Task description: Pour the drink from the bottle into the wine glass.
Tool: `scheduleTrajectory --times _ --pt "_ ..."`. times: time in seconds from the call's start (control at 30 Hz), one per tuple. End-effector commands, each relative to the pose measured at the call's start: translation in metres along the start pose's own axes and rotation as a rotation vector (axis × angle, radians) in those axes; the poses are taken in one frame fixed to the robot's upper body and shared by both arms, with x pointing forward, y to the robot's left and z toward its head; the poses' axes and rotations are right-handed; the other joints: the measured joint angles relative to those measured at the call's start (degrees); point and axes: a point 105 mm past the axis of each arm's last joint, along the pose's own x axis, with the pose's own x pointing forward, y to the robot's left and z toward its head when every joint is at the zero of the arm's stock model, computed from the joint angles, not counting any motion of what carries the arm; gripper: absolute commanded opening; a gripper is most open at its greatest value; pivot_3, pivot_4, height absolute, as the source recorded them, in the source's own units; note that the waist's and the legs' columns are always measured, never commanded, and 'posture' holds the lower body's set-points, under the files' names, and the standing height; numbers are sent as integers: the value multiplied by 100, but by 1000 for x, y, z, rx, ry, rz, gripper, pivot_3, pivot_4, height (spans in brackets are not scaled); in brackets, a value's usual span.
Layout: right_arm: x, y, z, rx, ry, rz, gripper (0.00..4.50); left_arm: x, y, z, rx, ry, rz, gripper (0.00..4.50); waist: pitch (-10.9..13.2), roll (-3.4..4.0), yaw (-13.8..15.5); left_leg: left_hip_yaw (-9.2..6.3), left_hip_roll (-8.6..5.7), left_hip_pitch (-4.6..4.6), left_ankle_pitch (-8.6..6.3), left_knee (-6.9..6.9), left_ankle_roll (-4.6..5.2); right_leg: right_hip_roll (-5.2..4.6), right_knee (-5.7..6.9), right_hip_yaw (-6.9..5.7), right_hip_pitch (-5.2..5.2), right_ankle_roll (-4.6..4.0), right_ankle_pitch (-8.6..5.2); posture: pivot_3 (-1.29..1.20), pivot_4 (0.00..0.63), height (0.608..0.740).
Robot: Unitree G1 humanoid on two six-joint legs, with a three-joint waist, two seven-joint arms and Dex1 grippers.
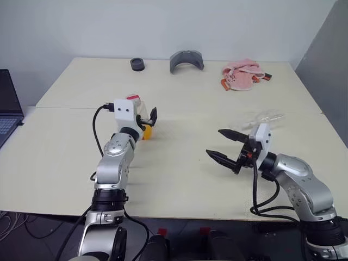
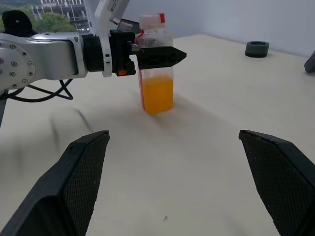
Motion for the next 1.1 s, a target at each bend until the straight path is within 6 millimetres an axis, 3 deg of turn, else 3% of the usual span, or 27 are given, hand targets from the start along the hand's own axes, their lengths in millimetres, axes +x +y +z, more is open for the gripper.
scheduleTrajectory --times 0.03,0.37,0.77,0.9,1.03,1.1 --pt "3 1 15 -36 -49 27 4500 3 -3 17 5 -56 -2 4474 0 0 0 1 0 0 0 0 -1 0 0 0 0 0 0 0 150 740" --pt "3 -2 13 -45 -38 24 4500 4 1 23 16 -70 33 4474 0 0 0 0 0 -1 0 0 1 -1 0 0 0 0 0 0 150 740" --pt "3 -5 10 -44 -30 23 4500 2 8 17 56 -36 66 4474 0 -1 0 0 -1 0 0 0 0 -1 0 0 0 0 0 0 150 740" --pt "4 -6 10 -47 -31 23 4500 3 8 20 54 -46 62 3613 0 -1 0 0 -1 0 0 0 0 -1 0 0 0 0 0 0 150 740" --pt "3 -6 10 -49 -30 22 4500 3 6 23 41 -63 52 2318 1 -1 0 0 -1 0 0 0 0 -1 0 -1 0 0 0 0 150 740" --pt "3 -6 11 -50 -30 21 4500 2 6 24 40 -69 47 1895 1 -2 0 0 0 -1 1 0 -2 -1 0 -1 -1 0 0 0 150 740"
